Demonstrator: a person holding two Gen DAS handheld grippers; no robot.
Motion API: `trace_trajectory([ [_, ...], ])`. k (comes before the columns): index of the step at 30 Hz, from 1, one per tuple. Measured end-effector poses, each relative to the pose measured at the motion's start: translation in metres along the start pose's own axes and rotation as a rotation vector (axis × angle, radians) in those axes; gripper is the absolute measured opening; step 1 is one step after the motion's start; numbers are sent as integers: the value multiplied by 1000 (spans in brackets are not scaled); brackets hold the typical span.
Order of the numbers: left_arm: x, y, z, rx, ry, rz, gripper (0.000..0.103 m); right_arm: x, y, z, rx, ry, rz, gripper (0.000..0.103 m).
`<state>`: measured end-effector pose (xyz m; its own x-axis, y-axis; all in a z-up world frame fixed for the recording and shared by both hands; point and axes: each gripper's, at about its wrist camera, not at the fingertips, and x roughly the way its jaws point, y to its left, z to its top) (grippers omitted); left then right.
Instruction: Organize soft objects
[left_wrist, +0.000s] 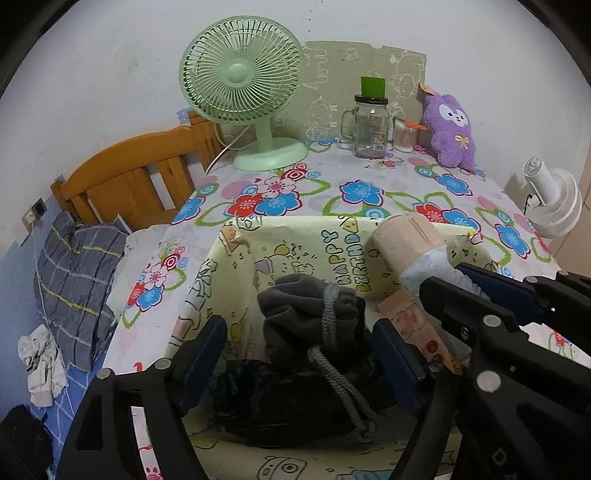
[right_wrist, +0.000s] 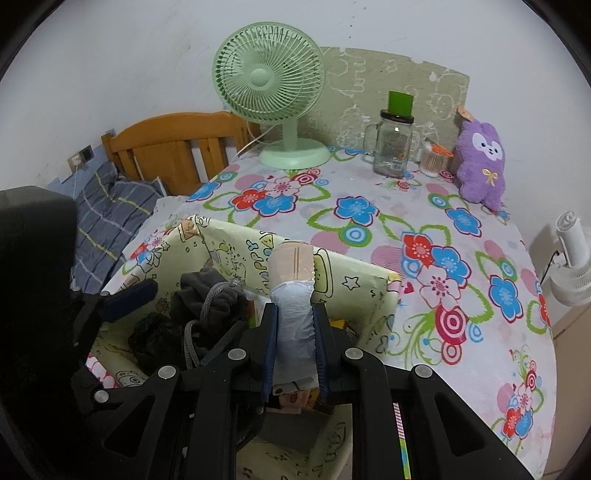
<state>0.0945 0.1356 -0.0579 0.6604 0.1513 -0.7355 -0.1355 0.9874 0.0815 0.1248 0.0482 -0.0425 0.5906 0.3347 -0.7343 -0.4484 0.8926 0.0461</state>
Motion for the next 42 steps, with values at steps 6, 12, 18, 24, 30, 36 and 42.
trace_trajectory([
  [6,2,4,-1,-4,6,5,88,9,5,1,-17,9,23,21],
  [12,2,4,-2,-6,16,-3,93,21,2,4,-7,23,59,21],
  [18,3,3,-3,-10,29,-4,94,24,-1,5,-4,-1,22,56],
  [24,-1,1,-4,-25,30,-2,97,16,-5,3,-1,-29,16,74],
  [30,-7,-6,-4,-25,24,-2,99,8,-12,-1,12,-29,21,78],
  [36,-19,-12,-3,-33,3,-10,99,-9,-18,-3,24,-51,-7,84],
  [42,-33,-25,0,-19,-30,-17,100,-31,-29,-7,45,-85,-14,86],
])
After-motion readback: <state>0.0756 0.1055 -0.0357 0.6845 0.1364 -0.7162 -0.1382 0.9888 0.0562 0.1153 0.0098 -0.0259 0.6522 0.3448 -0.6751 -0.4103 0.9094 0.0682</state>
